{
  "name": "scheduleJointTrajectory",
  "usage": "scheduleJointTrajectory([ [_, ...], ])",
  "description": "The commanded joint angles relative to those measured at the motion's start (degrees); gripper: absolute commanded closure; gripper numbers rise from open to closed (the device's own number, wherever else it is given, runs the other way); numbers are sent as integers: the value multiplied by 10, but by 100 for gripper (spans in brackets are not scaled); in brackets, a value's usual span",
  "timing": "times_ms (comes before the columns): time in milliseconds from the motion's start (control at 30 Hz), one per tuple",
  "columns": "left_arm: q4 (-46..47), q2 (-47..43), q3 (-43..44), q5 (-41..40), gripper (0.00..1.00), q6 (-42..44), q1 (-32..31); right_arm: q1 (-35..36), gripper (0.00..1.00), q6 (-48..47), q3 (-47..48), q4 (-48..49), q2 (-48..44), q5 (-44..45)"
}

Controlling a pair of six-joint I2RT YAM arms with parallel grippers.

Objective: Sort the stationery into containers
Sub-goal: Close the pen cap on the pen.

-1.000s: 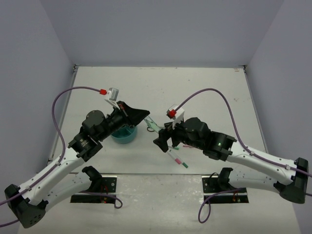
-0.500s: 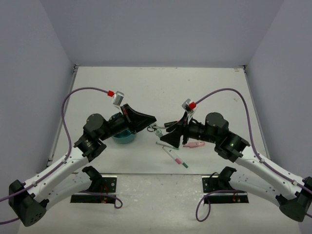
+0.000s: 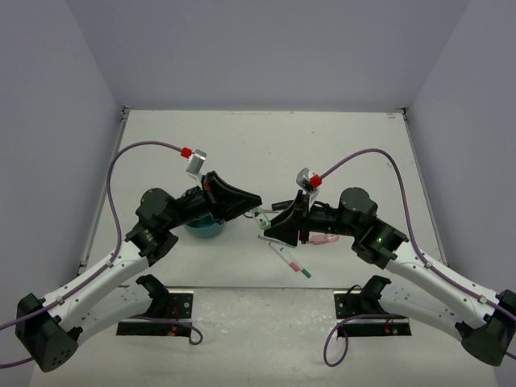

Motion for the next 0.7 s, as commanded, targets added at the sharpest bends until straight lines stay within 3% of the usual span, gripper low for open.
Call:
scheduleJointTrajectory([
  [0,44,7,17,39,100,-18,1,0,75,-13,11,50,3,-18],
  [33,40,7,17,38,100,-14,1,-1,89,-11,12,51,3,-18],
  [67,38,6,18,35,100,-9,1,-1,95,-10,13,51,3,-19],
  [133,27,1,18,27,100,6,1,-1,100,-2,14,51,3,-20],
  [667,58,18,-16,37,100,26,1,-1,100,68,29,115,-11,-22],
])
